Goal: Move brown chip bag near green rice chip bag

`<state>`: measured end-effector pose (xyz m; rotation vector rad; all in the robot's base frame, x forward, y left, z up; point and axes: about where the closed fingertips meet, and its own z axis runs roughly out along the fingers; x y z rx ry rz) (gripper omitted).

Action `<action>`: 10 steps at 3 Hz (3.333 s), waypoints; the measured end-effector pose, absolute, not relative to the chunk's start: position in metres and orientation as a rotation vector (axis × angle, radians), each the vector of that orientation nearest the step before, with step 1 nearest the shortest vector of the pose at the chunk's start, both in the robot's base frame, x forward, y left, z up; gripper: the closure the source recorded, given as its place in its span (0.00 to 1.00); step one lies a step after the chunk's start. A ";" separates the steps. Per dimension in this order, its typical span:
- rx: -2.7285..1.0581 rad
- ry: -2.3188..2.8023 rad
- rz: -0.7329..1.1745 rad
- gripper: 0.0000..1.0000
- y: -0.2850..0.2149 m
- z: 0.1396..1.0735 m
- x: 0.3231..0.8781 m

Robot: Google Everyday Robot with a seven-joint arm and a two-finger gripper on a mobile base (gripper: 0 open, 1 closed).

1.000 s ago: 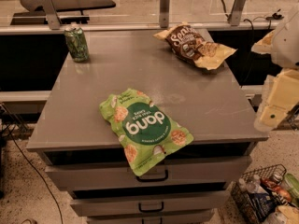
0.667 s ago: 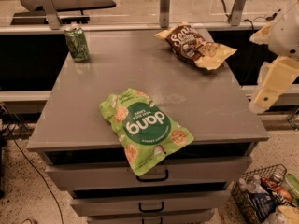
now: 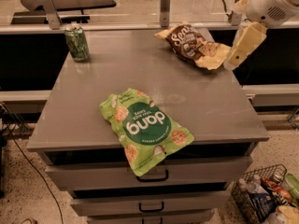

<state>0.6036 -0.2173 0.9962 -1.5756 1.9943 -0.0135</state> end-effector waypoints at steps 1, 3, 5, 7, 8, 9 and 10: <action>-1.546 1.958 -0.037 0.00 -0.219 1.015 0.613; -1.538 1.956 -0.025 0.00 -0.216 1.010 0.617; -1.403 1.972 -0.063 0.00 -0.210 0.947 0.678; -1.144 1.999 -0.045 0.00 -0.215 0.904 0.753; -1.077 2.036 0.007 0.00 -0.213 0.880 0.771; -1.071 2.071 0.067 0.17 -0.203 0.861 0.781; -1.076 2.088 0.094 0.40 -0.199 0.854 0.782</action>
Offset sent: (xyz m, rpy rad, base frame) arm 0.0105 -0.0020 0.0178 0.0165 -0.0446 -0.0054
